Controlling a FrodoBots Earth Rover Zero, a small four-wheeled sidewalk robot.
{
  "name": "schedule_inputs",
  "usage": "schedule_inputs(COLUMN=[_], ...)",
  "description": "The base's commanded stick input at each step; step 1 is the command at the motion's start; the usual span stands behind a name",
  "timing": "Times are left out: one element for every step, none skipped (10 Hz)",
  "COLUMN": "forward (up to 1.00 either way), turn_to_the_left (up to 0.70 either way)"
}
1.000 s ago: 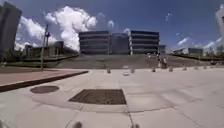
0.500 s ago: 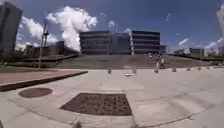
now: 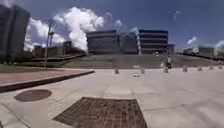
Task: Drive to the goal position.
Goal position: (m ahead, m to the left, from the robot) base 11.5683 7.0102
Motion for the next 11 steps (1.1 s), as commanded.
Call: schedule_inputs(forward=[0.70, 0.70, 0.70, 0.70, 0.70, 0.70, 0.70, 0.70, 0.70, 0.70, 0.70], turn_to_the_left=[0.02, 0.01, 0.00, 0.00, 0.00, 0.00, 0.00, 0.00, 0.00, 0.00, -0.01])
